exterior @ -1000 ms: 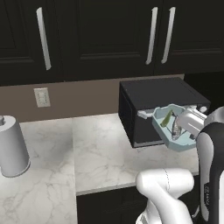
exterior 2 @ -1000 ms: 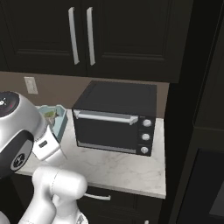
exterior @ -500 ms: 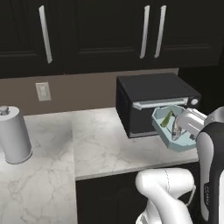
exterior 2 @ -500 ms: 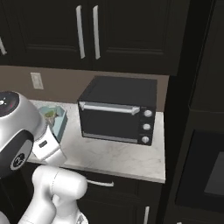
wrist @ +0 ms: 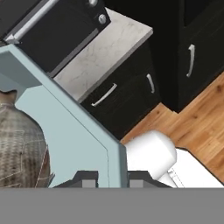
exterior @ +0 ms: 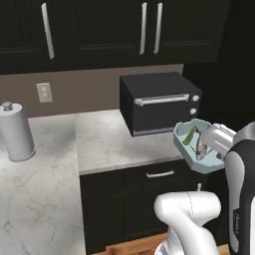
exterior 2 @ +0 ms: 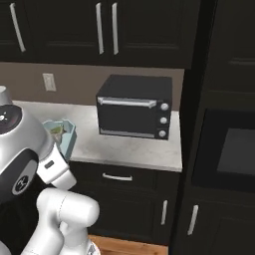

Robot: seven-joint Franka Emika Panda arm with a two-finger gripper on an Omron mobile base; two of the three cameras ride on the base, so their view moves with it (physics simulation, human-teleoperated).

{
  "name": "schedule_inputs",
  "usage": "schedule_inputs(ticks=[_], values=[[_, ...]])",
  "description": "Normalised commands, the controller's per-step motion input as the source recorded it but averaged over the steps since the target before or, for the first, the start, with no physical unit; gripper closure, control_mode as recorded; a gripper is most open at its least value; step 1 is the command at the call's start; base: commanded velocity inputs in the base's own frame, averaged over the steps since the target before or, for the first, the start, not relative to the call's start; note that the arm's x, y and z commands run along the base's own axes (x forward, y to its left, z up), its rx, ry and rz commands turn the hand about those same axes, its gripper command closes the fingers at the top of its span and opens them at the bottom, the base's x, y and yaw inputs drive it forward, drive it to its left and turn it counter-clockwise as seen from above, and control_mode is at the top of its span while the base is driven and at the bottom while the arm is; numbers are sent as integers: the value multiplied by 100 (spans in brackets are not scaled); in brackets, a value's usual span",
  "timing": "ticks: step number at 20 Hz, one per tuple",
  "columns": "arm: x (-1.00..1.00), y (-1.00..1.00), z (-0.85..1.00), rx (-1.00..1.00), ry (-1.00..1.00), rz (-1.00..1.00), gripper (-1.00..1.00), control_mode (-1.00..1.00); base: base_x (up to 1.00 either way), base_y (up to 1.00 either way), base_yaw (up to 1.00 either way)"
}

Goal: Place the tupperware on the top shelf of the fridge. Make space for the tupperware among the existing items by rearranging them on the shelves if needed. Close the fridge door when finished.

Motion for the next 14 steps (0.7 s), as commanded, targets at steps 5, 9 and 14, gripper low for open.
schedule_inputs(ticks=[5, 9, 14], values=[[0, 0, 0, 0, 0, 0, 100, 100, -47, -31, -35], [0, 0, 0, 0, 0, 0, 100, 100, -26, -58, -52], [0, 0, 0, 0, 0, 0, 100, 100, -8, -69, -55]])
